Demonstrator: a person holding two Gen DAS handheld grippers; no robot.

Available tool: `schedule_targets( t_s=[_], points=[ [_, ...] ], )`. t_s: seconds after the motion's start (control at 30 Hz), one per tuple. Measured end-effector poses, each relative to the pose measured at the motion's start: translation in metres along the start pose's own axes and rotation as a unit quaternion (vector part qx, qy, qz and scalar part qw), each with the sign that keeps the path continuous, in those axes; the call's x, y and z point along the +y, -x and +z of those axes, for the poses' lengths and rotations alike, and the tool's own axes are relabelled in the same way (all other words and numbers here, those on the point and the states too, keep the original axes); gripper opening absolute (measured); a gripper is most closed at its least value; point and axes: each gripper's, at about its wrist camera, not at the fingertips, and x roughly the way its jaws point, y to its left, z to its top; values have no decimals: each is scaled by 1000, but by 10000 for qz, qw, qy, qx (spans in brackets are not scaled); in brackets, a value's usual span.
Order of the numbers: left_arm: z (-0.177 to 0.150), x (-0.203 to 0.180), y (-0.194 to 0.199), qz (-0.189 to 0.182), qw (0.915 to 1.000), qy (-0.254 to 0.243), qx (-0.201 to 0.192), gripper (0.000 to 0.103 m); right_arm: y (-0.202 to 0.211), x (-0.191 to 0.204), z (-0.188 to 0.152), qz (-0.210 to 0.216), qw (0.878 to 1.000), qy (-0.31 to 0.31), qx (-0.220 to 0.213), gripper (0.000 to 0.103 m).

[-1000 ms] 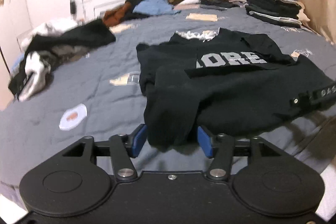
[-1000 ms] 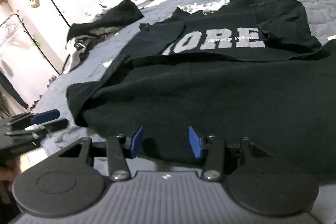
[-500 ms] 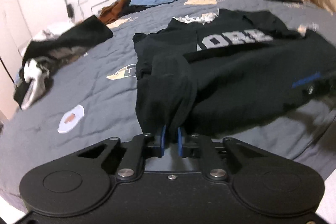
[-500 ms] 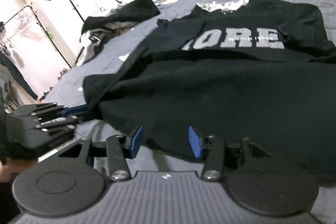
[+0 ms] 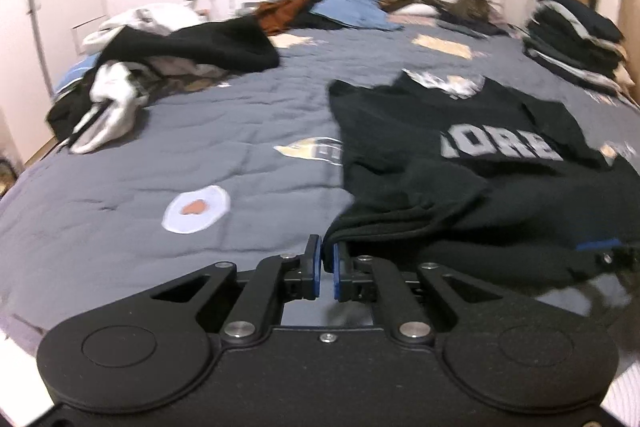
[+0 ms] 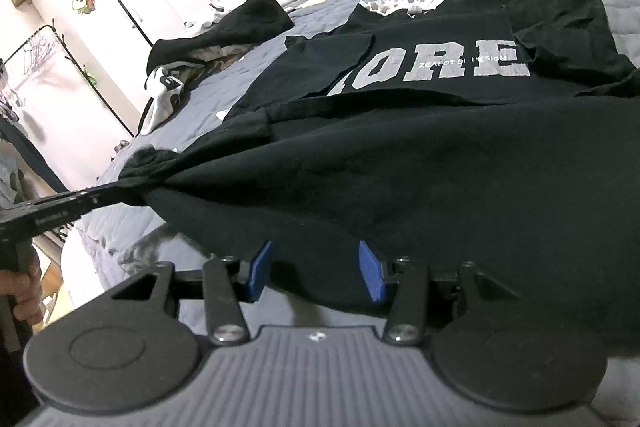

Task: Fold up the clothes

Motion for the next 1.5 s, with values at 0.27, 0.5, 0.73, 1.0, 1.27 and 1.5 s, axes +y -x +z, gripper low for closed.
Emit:
schedule_targets(
  t_s=[0.27,0.5,0.73,1.0,1.27,1.5],
  points=[
    [2,11,-2,0,9999,70,120,6,1,-1,0,13,10000,-36,14,48],
    [1,-1,13,-459,9986,-185,-168,42,1,-1,0,-12,10000,-55,32,48],
    [-7,-42,7,-237,9884,-1426,-457,50,1,0,0,-25,10000,-54,43,48],
    [-7,-61,-17,-351,9783,-2014,-350,50,0,1,0,-44,10000,-55,60,48],
    [25,-18,-37,-882,9947,-503,-137,12,1,-1,-1,13,10000,-74,57,48],
    [39,49,-75,-677,9895,1248,262,6,4,-3,-2,69,9999,-77,63,48]
  ],
)
